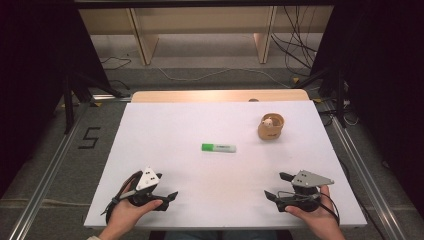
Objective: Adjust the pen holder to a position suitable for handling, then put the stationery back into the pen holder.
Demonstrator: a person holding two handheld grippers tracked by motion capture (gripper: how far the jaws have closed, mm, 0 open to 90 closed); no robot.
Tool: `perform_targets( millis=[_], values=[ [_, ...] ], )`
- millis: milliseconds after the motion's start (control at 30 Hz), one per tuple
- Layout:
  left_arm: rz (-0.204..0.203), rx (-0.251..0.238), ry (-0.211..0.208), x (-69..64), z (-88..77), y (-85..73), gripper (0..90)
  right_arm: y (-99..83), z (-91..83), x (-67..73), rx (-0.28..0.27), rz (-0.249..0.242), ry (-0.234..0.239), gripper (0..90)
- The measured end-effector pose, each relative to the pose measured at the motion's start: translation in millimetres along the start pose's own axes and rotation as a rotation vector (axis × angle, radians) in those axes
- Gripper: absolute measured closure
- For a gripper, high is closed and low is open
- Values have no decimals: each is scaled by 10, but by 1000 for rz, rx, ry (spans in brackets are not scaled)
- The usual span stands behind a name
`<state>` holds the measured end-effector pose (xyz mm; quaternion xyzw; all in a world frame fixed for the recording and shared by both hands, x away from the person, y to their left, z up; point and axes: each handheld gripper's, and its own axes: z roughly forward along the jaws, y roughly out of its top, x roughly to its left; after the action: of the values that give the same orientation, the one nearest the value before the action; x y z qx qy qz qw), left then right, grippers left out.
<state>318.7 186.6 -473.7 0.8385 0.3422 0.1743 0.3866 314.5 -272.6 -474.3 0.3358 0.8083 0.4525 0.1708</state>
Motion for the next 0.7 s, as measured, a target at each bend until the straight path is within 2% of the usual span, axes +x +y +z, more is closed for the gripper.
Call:
perform_targets(
  millis=[267, 567, 700],
  values=[
    [22, 16, -2, -9, 6, -25, 173, 30, 22, 11, -2, -1, -9, 163],
    [15, 11, 5, -9, 18, -8, 171, 25, 9, 3, -12, 4, -8, 163],
    [3, -12, -1, -19, 14, 3, 167, 61, 5, -9, -11, 12, -21, 169]
  ],
)
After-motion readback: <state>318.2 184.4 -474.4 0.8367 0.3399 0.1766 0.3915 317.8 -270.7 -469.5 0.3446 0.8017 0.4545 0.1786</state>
